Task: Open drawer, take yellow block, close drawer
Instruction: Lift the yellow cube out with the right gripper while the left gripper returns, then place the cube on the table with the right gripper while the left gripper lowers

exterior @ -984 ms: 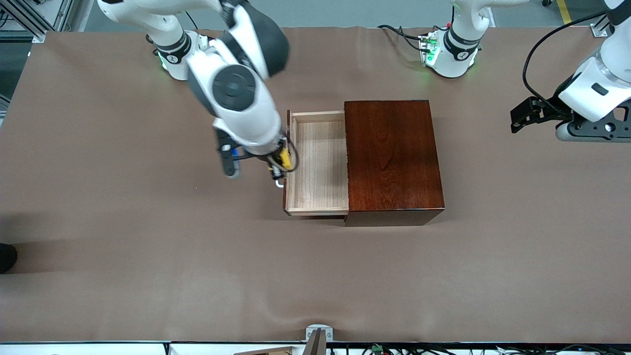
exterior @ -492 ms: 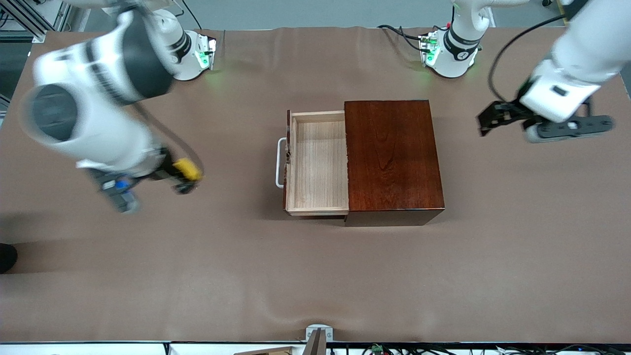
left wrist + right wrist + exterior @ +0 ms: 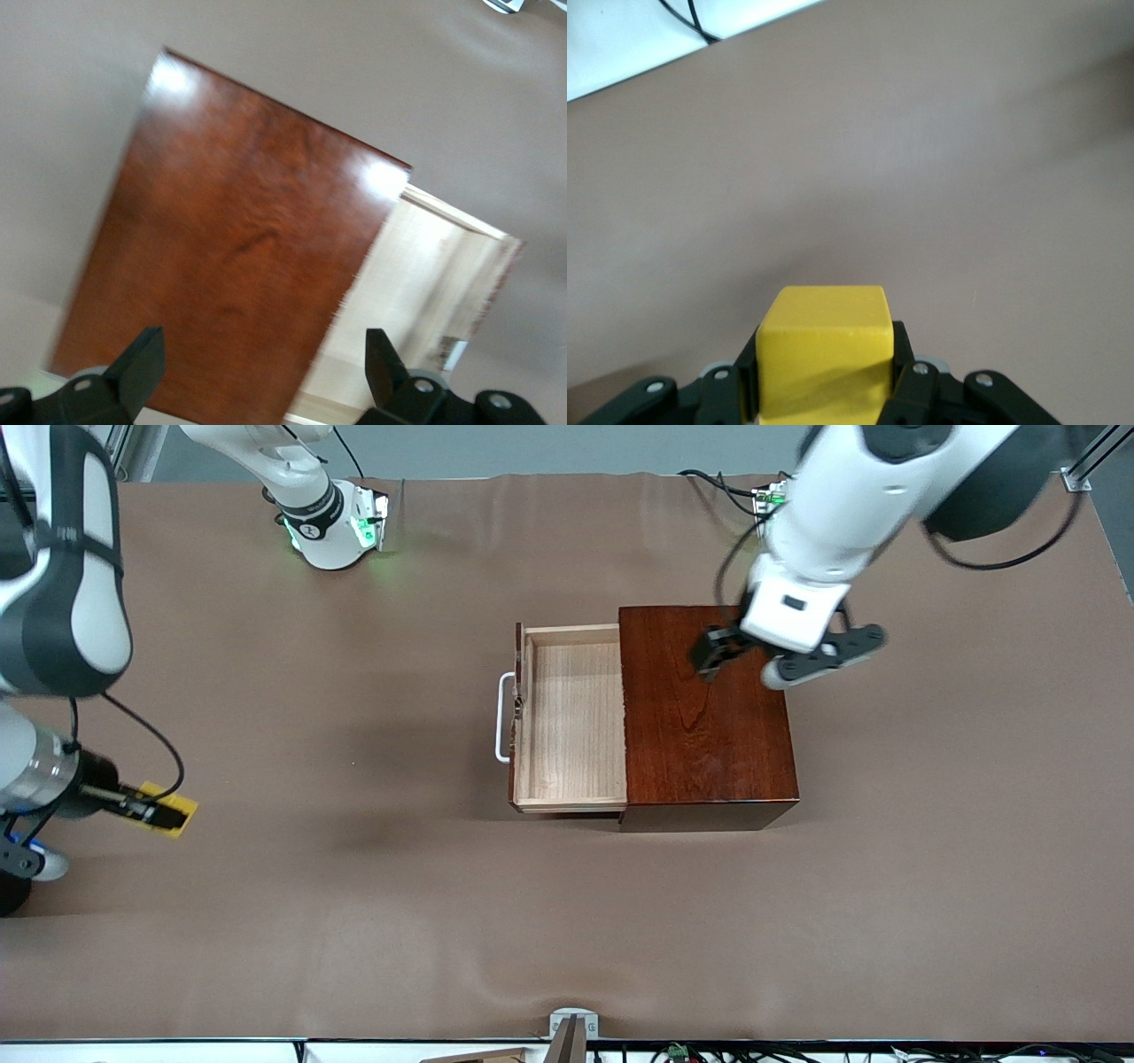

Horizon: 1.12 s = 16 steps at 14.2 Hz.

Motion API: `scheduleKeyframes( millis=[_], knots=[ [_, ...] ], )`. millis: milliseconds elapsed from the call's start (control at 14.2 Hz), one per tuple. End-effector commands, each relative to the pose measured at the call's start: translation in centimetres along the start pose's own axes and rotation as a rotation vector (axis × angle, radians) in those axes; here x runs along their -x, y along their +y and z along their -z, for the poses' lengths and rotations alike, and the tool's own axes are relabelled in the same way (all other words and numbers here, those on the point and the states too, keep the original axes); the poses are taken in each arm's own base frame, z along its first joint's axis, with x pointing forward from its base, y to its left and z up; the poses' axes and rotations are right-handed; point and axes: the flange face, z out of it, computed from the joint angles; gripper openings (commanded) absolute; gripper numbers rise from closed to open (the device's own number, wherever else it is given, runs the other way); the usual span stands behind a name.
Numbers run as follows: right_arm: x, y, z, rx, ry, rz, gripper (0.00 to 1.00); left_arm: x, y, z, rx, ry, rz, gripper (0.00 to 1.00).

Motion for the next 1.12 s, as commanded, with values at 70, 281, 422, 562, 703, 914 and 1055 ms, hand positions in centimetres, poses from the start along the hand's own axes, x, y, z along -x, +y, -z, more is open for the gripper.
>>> scheduleKeyframes(
  millis=[70,281,422,562,703,914,1055],
  knots=[
    [-3.9,4.7,-11.5,0.012,0.021,0.143,0.00,2.8,5.4,-2.4,0.023,-0.004,0.111,1.00],
    [-5.7,6.3,-16.2,0.001,0.103,0.213,0.00,7.8,8.2,-5.2,-0.010,-0.032,0.112,1.00],
    [-5.5,5.6,-19.6,0.004,0.075,0.223,0.00,10.2,10.0,-7.2,-0.016,-0.053,0.215,1.00],
    [-5.8,4.9,-22.6,-0.001,0.112,0.232,0.00,12.3,11.9,-8.8,-0.006,-0.075,0.294,1.00],
    [-5.4,3.4,-24.7,-0.003,0.117,0.251,0.00,14.2,13.5,-10.2,-0.001,-0.098,0.387,1.00],
    [-4.9,2.4,-26.5,-0.003,0.104,0.261,0.00,17.0,15.9,-12.7,0.035,-0.125,0.518,1.00],
    [-5.0,2.5,-26.6,-0.003,0.110,0.259,0.00,18.5,17.5,-14.6,0.078,-0.121,0.636,1.00]
  ],
)
